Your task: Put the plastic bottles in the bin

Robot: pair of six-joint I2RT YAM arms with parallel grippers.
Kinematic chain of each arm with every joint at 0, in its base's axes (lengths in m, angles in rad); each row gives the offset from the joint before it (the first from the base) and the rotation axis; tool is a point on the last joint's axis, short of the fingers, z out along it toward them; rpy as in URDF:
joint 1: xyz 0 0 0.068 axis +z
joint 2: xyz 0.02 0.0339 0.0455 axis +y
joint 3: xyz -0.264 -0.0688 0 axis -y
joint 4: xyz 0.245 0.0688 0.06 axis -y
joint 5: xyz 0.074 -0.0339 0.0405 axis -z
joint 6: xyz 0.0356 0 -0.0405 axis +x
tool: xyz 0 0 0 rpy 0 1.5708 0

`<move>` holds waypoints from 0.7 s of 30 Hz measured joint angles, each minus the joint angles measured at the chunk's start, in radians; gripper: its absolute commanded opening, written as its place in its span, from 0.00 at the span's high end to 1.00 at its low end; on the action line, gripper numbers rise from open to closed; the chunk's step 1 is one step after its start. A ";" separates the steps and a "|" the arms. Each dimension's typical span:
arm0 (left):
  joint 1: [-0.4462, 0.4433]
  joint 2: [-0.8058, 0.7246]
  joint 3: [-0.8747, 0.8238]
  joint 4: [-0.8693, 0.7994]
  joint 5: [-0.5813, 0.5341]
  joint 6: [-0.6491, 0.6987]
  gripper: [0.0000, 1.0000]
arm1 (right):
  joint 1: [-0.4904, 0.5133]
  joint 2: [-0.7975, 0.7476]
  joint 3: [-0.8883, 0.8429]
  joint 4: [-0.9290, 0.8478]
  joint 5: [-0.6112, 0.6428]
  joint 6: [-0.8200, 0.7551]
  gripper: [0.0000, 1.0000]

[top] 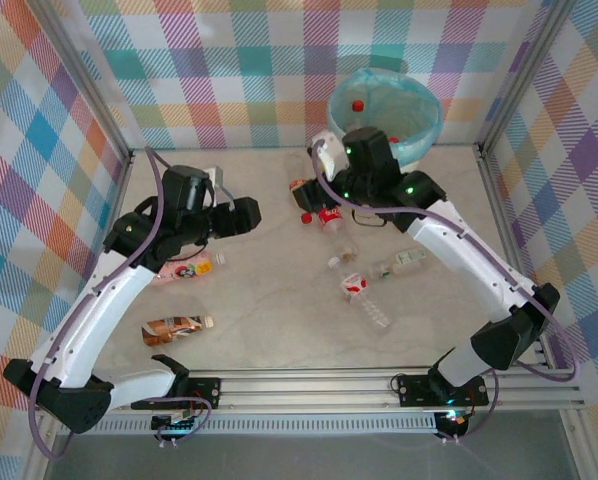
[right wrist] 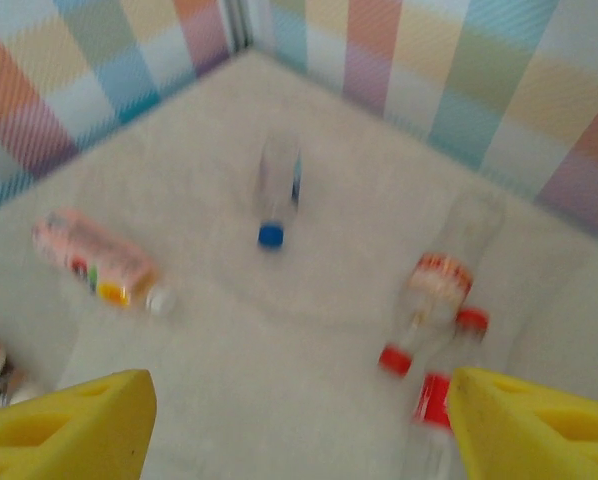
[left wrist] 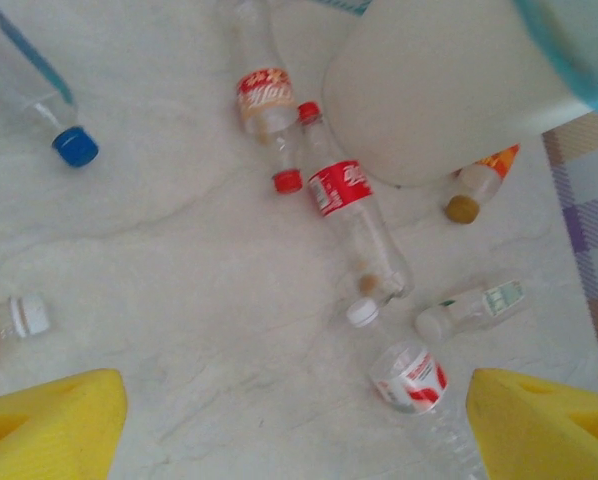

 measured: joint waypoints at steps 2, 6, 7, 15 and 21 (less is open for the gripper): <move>0.000 -0.021 -0.042 -0.010 -0.002 -0.001 0.12 | 0.007 -0.013 -0.081 -0.030 -0.010 0.027 0.27; 0.000 -0.045 -0.116 -0.036 0.005 -0.004 0.12 | 0.009 -0.024 -0.213 -0.084 -0.017 0.084 0.32; 0.000 -0.048 -0.135 -0.039 0.010 -0.006 0.12 | 0.009 -0.024 -0.242 -0.098 -0.016 0.098 0.33; -0.001 -0.050 -0.323 -0.018 0.082 -0.054 0.12 | 0.009 0.063 -0.330 -0.182 0.024 0.137 0.36; -0.001 -0.035 -0.452 0.043 0.111 -0.113 0.13 | 0.009 0.184 -0.336 -0.178 0.053 0.140 0.38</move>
